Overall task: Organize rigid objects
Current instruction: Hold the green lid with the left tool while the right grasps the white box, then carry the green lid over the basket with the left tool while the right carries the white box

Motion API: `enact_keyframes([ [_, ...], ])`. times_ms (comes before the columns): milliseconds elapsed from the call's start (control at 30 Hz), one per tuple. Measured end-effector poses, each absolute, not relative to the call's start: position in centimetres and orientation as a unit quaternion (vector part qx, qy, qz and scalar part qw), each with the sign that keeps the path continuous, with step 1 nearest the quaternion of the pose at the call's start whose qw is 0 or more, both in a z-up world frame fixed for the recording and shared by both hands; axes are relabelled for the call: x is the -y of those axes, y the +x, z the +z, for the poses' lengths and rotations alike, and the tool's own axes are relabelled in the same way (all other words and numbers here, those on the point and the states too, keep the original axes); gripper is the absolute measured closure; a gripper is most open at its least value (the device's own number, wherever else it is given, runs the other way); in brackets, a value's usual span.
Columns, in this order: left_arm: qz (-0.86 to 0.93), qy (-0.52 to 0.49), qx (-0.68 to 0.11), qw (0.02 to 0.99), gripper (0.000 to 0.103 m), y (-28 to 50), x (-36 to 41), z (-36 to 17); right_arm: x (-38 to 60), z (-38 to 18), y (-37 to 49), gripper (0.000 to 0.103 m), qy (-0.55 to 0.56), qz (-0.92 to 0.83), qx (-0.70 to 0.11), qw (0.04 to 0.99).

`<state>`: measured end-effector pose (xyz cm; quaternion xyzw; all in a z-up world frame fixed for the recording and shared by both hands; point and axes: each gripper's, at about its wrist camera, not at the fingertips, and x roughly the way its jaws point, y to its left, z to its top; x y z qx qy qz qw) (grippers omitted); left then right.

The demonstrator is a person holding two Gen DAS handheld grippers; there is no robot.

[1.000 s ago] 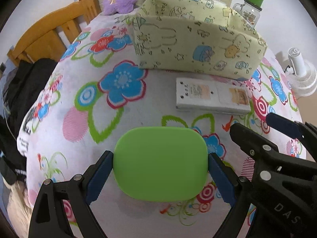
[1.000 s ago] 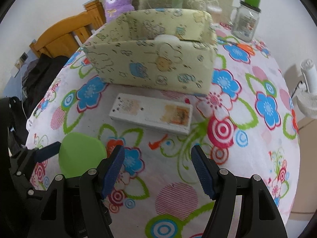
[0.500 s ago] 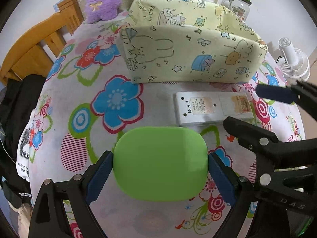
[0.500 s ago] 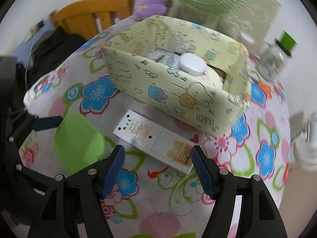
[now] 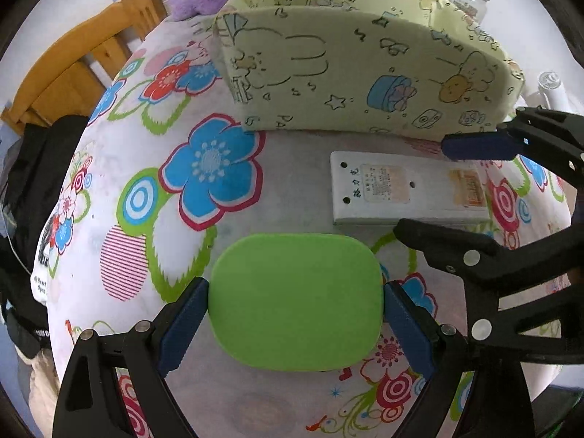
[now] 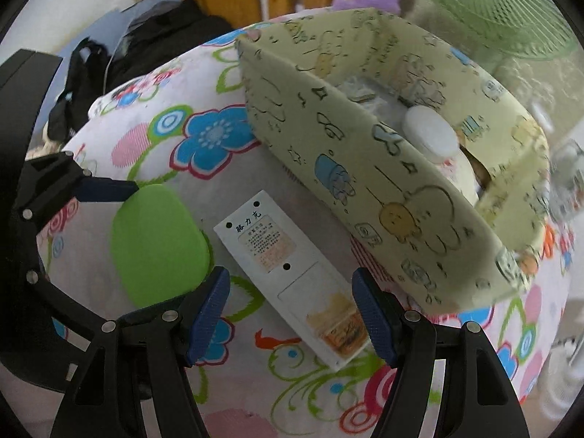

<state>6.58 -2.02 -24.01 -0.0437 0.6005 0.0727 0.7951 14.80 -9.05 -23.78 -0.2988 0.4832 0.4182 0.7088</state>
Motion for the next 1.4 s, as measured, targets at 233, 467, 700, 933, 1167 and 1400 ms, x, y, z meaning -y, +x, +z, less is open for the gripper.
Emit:
enact_keyframes([
  [233, 0.081, -0.043, -0.604, 0.792, 0.008, 6.8, 2.2, -24.5, 8.2, -25.5, 15.4, 0.031, -0.326, 0.444, -0.483, 0.681],
  [467, 0.082, -0.044, -0.61, 0.787, 0.008, 6.8, 2.2, -24.9, 8.1, -26.5, 14.8, 0.031, -0.338, 0.452, -0.474, 0.676],
  [700, 0.075, -0.045, -0.61, 0.787, 0.008, 7.0, 1.8, -24.8, 8.0, -26.5, 14.7, 0.041, -0.331, 0.448, -0.479, 0.679],
  [933, 0.047, -0.024, -0.612, 0.789, 0.008, 7.5, 2.3, -24.5, 9.5, -25.4, 14.2, 0.054, -0.312, 0.439, -0.498, 0.68],
  [1167, 0.011, -0.002, -0.613, 0.79, 0.008, 6.8, 3.5, -24.0, 10.5, -24.7, 13.0, 0.054, -0.231, 0.399, -0.544, 0.701],
  [1400, -0.012, 0.009, -0.61, 0.792, 0.008, 6.0, 3.3, -23.3, 11.3, -24.4, 11.5, 0.054, -0.18, 0.323, -0.571, 0.733],
])
